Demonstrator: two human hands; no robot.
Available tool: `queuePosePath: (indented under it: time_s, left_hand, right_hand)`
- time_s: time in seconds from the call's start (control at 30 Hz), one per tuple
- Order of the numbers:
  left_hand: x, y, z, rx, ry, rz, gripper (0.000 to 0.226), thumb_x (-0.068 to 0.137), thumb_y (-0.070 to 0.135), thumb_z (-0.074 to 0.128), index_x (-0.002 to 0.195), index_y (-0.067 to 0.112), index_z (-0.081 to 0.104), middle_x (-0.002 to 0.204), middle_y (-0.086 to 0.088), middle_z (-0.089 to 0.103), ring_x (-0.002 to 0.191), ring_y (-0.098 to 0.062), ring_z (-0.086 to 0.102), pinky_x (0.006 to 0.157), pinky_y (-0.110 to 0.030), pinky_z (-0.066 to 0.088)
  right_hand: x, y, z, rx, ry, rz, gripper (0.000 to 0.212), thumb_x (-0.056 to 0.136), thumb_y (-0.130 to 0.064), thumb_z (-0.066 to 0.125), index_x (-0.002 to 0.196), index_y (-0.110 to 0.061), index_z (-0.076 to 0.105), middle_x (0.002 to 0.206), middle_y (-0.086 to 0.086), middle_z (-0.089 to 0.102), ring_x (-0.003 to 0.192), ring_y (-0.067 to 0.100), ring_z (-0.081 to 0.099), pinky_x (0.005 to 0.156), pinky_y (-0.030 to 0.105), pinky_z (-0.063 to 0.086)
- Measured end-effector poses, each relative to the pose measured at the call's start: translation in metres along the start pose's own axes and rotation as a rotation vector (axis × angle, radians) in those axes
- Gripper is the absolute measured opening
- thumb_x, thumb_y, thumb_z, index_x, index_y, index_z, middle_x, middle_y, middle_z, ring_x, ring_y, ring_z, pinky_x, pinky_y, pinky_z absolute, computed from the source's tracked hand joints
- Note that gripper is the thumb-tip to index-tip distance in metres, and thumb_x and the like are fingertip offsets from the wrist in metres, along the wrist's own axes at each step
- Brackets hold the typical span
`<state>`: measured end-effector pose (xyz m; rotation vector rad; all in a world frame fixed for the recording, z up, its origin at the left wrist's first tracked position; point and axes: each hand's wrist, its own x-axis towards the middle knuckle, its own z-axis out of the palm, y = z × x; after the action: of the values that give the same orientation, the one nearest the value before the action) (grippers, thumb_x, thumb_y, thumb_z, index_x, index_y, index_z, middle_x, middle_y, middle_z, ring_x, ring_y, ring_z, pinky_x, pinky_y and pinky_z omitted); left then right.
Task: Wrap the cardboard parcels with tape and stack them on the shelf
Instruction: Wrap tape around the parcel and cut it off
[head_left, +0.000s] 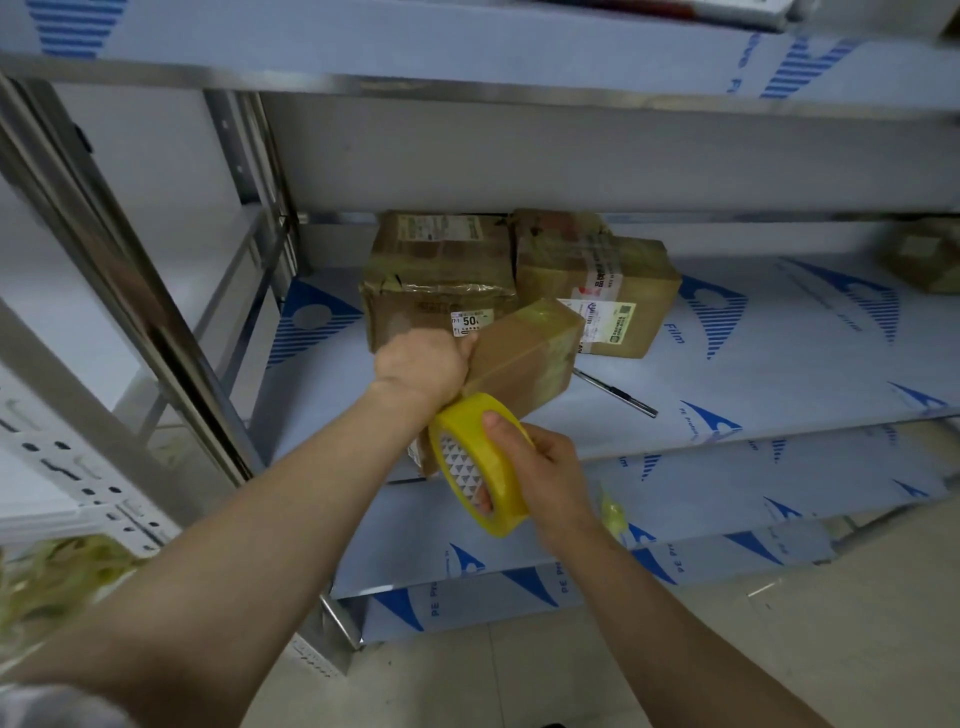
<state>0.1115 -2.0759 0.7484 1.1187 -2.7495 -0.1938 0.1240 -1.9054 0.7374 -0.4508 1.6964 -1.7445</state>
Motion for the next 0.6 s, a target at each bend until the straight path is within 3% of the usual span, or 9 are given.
queuePosePath:
  time_s: [0.1, 0.2, 0.33, 0.47, 0.53, 0.6]
  left_hand:
    - [0.009, -0.016, -0.004, -0.004, 0.011, 0.011, 0.055, 0.099, 0.052, 0.030, 0.088, 0.011, 0.063, 0.104, -0.016, 0.065, 0.096, -0.034, 0.060, 0.068, -0.031, 0.036]
    - [0.022, -0.020, -0.011, -0.054, -0.074, -0.023, 0.061, 0.092, 0.066, 0.030, 0.073, 0.014, 0.056, 0.092, -0.011, 0.064, 0.081, -0.028, 0.056, 0.064, -0.031, 0.036]
    - [0.017, -0.007, -0.004, -0.139, -0.146, -0.102, 0.088, 0.078, 0.086, 0.013, 0.087, 0.014, 0.064, 0.088, -0.010, 0.058, 0.087, -0.030, 0.057, 0.071, -0.035, 0.041]
    - [0.017, -0.005, -0.005, -0.219, -0.153, -0.086, 0.065, 0.097, 0.059, 0.025, 0.097, 0.007, 0.065, 0.108, -0.018, 0.064, 0.098, -0.032, 0.058, 0.074, -0.032, 0.040]
    - [0.019, -0.015, -0.016, -0.436, -0.239, -0.107, 0.059, 0.095, 0.059, 0.034, 0.098, 0.009, 0.066, 0.111, -0.015, 0.065, 0.093, -0.027, 0.059, 0.076, -0.029, 0.041]
    - [0.011, -0.027, -0.027, -0.634, -0.361, -0.079, 0.062, 0.080, 0.070, 0.053, 0.116, 0.020, 0.064, 0.122, 0.001, 0.060, 0.099, -0.018, 0.056, 0.079, -0.026, 0.039]
  right_hand:
    - [0.002, 0.004, -0.002, 0.036, -0.016, 0.004, 0.035, 0.082, -0.035, 0.069, 0.053, -0.017, 0.065, 0.054, 0.006, 0.061, 0.045, 0.018, 0.059, 0.043, 0.025, 0.049]
    - [0.002, 0.006, -0.003, 0.057, -0.025, -0.007, 0.033, 0.075, -0.039, 0.070, 0.050, -0.019, 0.064, 0.051, 0.000, 0.060, 0.044, 0.012, 0.058, 0.040, 0.021, 0.047]
    - [0.007, 0.008, -0.009, 0.073, -0.028, -0.024, 0.036, 0.084, -0.026, 0.068, 0.050, -0.019, 0.064, 0.050, -0.002, 0.061, 0.045, 0.007, 0.059, 0.040, 0.017, 0.045]
    - [0.011, 0.008, -0.007, 0.074, -0.038, -0.009, 0.028, 0.086, -0.023, 0.067, 0.065, -0.005, 0.065, 0.054, 0.001, 0.062, 0.046, 0.008, 0.061, 0.041, 0.018, 0.046]
    - [0.011, 0.007, -0.006, 0.073, -0.024, 0.006, 0.031, 0.084, -0.026, 0.069, 0.073, 0.003, 0.067, 0.060, 0.007, 0.062, 0.049, 0.010, 0.062, 0.042, 0.020, 0.048]
    - [0.013, 0.006, -0.007, 0.056, -0.005, 0.008, 0.030, 0.083, -0.030, 0.070, 0.070, -0.002, 0.070, 0.065, 0.010, 0.066, 0.056, 0.012, 0.065, 0.049, 0.023, 0.053]
